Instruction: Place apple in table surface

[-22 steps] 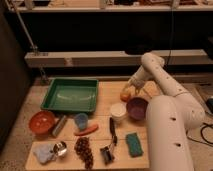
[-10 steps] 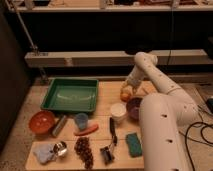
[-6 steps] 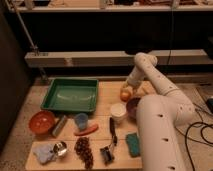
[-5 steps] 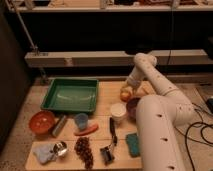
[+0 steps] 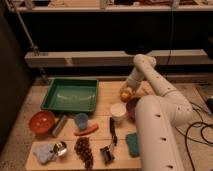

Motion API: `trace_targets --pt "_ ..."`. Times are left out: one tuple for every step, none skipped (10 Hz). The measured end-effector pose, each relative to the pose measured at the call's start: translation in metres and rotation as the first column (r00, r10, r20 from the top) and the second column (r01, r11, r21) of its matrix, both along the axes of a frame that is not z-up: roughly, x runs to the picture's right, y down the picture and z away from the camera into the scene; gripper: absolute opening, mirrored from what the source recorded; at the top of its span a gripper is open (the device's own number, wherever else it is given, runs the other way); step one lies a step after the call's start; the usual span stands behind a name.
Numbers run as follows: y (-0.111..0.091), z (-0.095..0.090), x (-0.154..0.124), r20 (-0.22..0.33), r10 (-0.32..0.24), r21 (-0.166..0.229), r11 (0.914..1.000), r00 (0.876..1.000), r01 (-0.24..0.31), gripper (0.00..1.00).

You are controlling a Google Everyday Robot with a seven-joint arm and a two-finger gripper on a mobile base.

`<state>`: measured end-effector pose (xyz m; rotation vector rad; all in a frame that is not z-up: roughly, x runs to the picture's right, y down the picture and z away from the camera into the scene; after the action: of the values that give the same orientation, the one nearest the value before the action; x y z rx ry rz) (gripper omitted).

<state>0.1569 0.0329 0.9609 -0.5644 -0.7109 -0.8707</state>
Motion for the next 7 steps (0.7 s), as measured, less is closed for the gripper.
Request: trace_targets --pt "0.0 0.0002 0.0007 -0.001 0.001 -0.001 1.0 1.0 -0.001 0.54" --pt "0.0009 0.0013 0.0031 0.0 0.006 -0.005 1.0 1.0 -0.006 0.48" --pt "0.0017 0.0017 0.0045 0.005 0.013 -0.011 0.9999 1.0 -0.013 0.4" --pt "0.0014 0.0019 0.0058 0.01 0.021 -0.014 0.9997 1.0 -0.02 0.32" --pt "0.0001 0.0015 0.0067 0.015 0.034 -0.017 0.9993 0.999 -0.034 0.2" --pt "-0.001 0.0006 0.0071 0.018 0.041 -0.02 0.999 0.999 -0.041 0.1" --pt "-0.002 -0.0011 0.0072 0.021 0.046 -0.022 0.9987 0.999 -0.045 0.03"
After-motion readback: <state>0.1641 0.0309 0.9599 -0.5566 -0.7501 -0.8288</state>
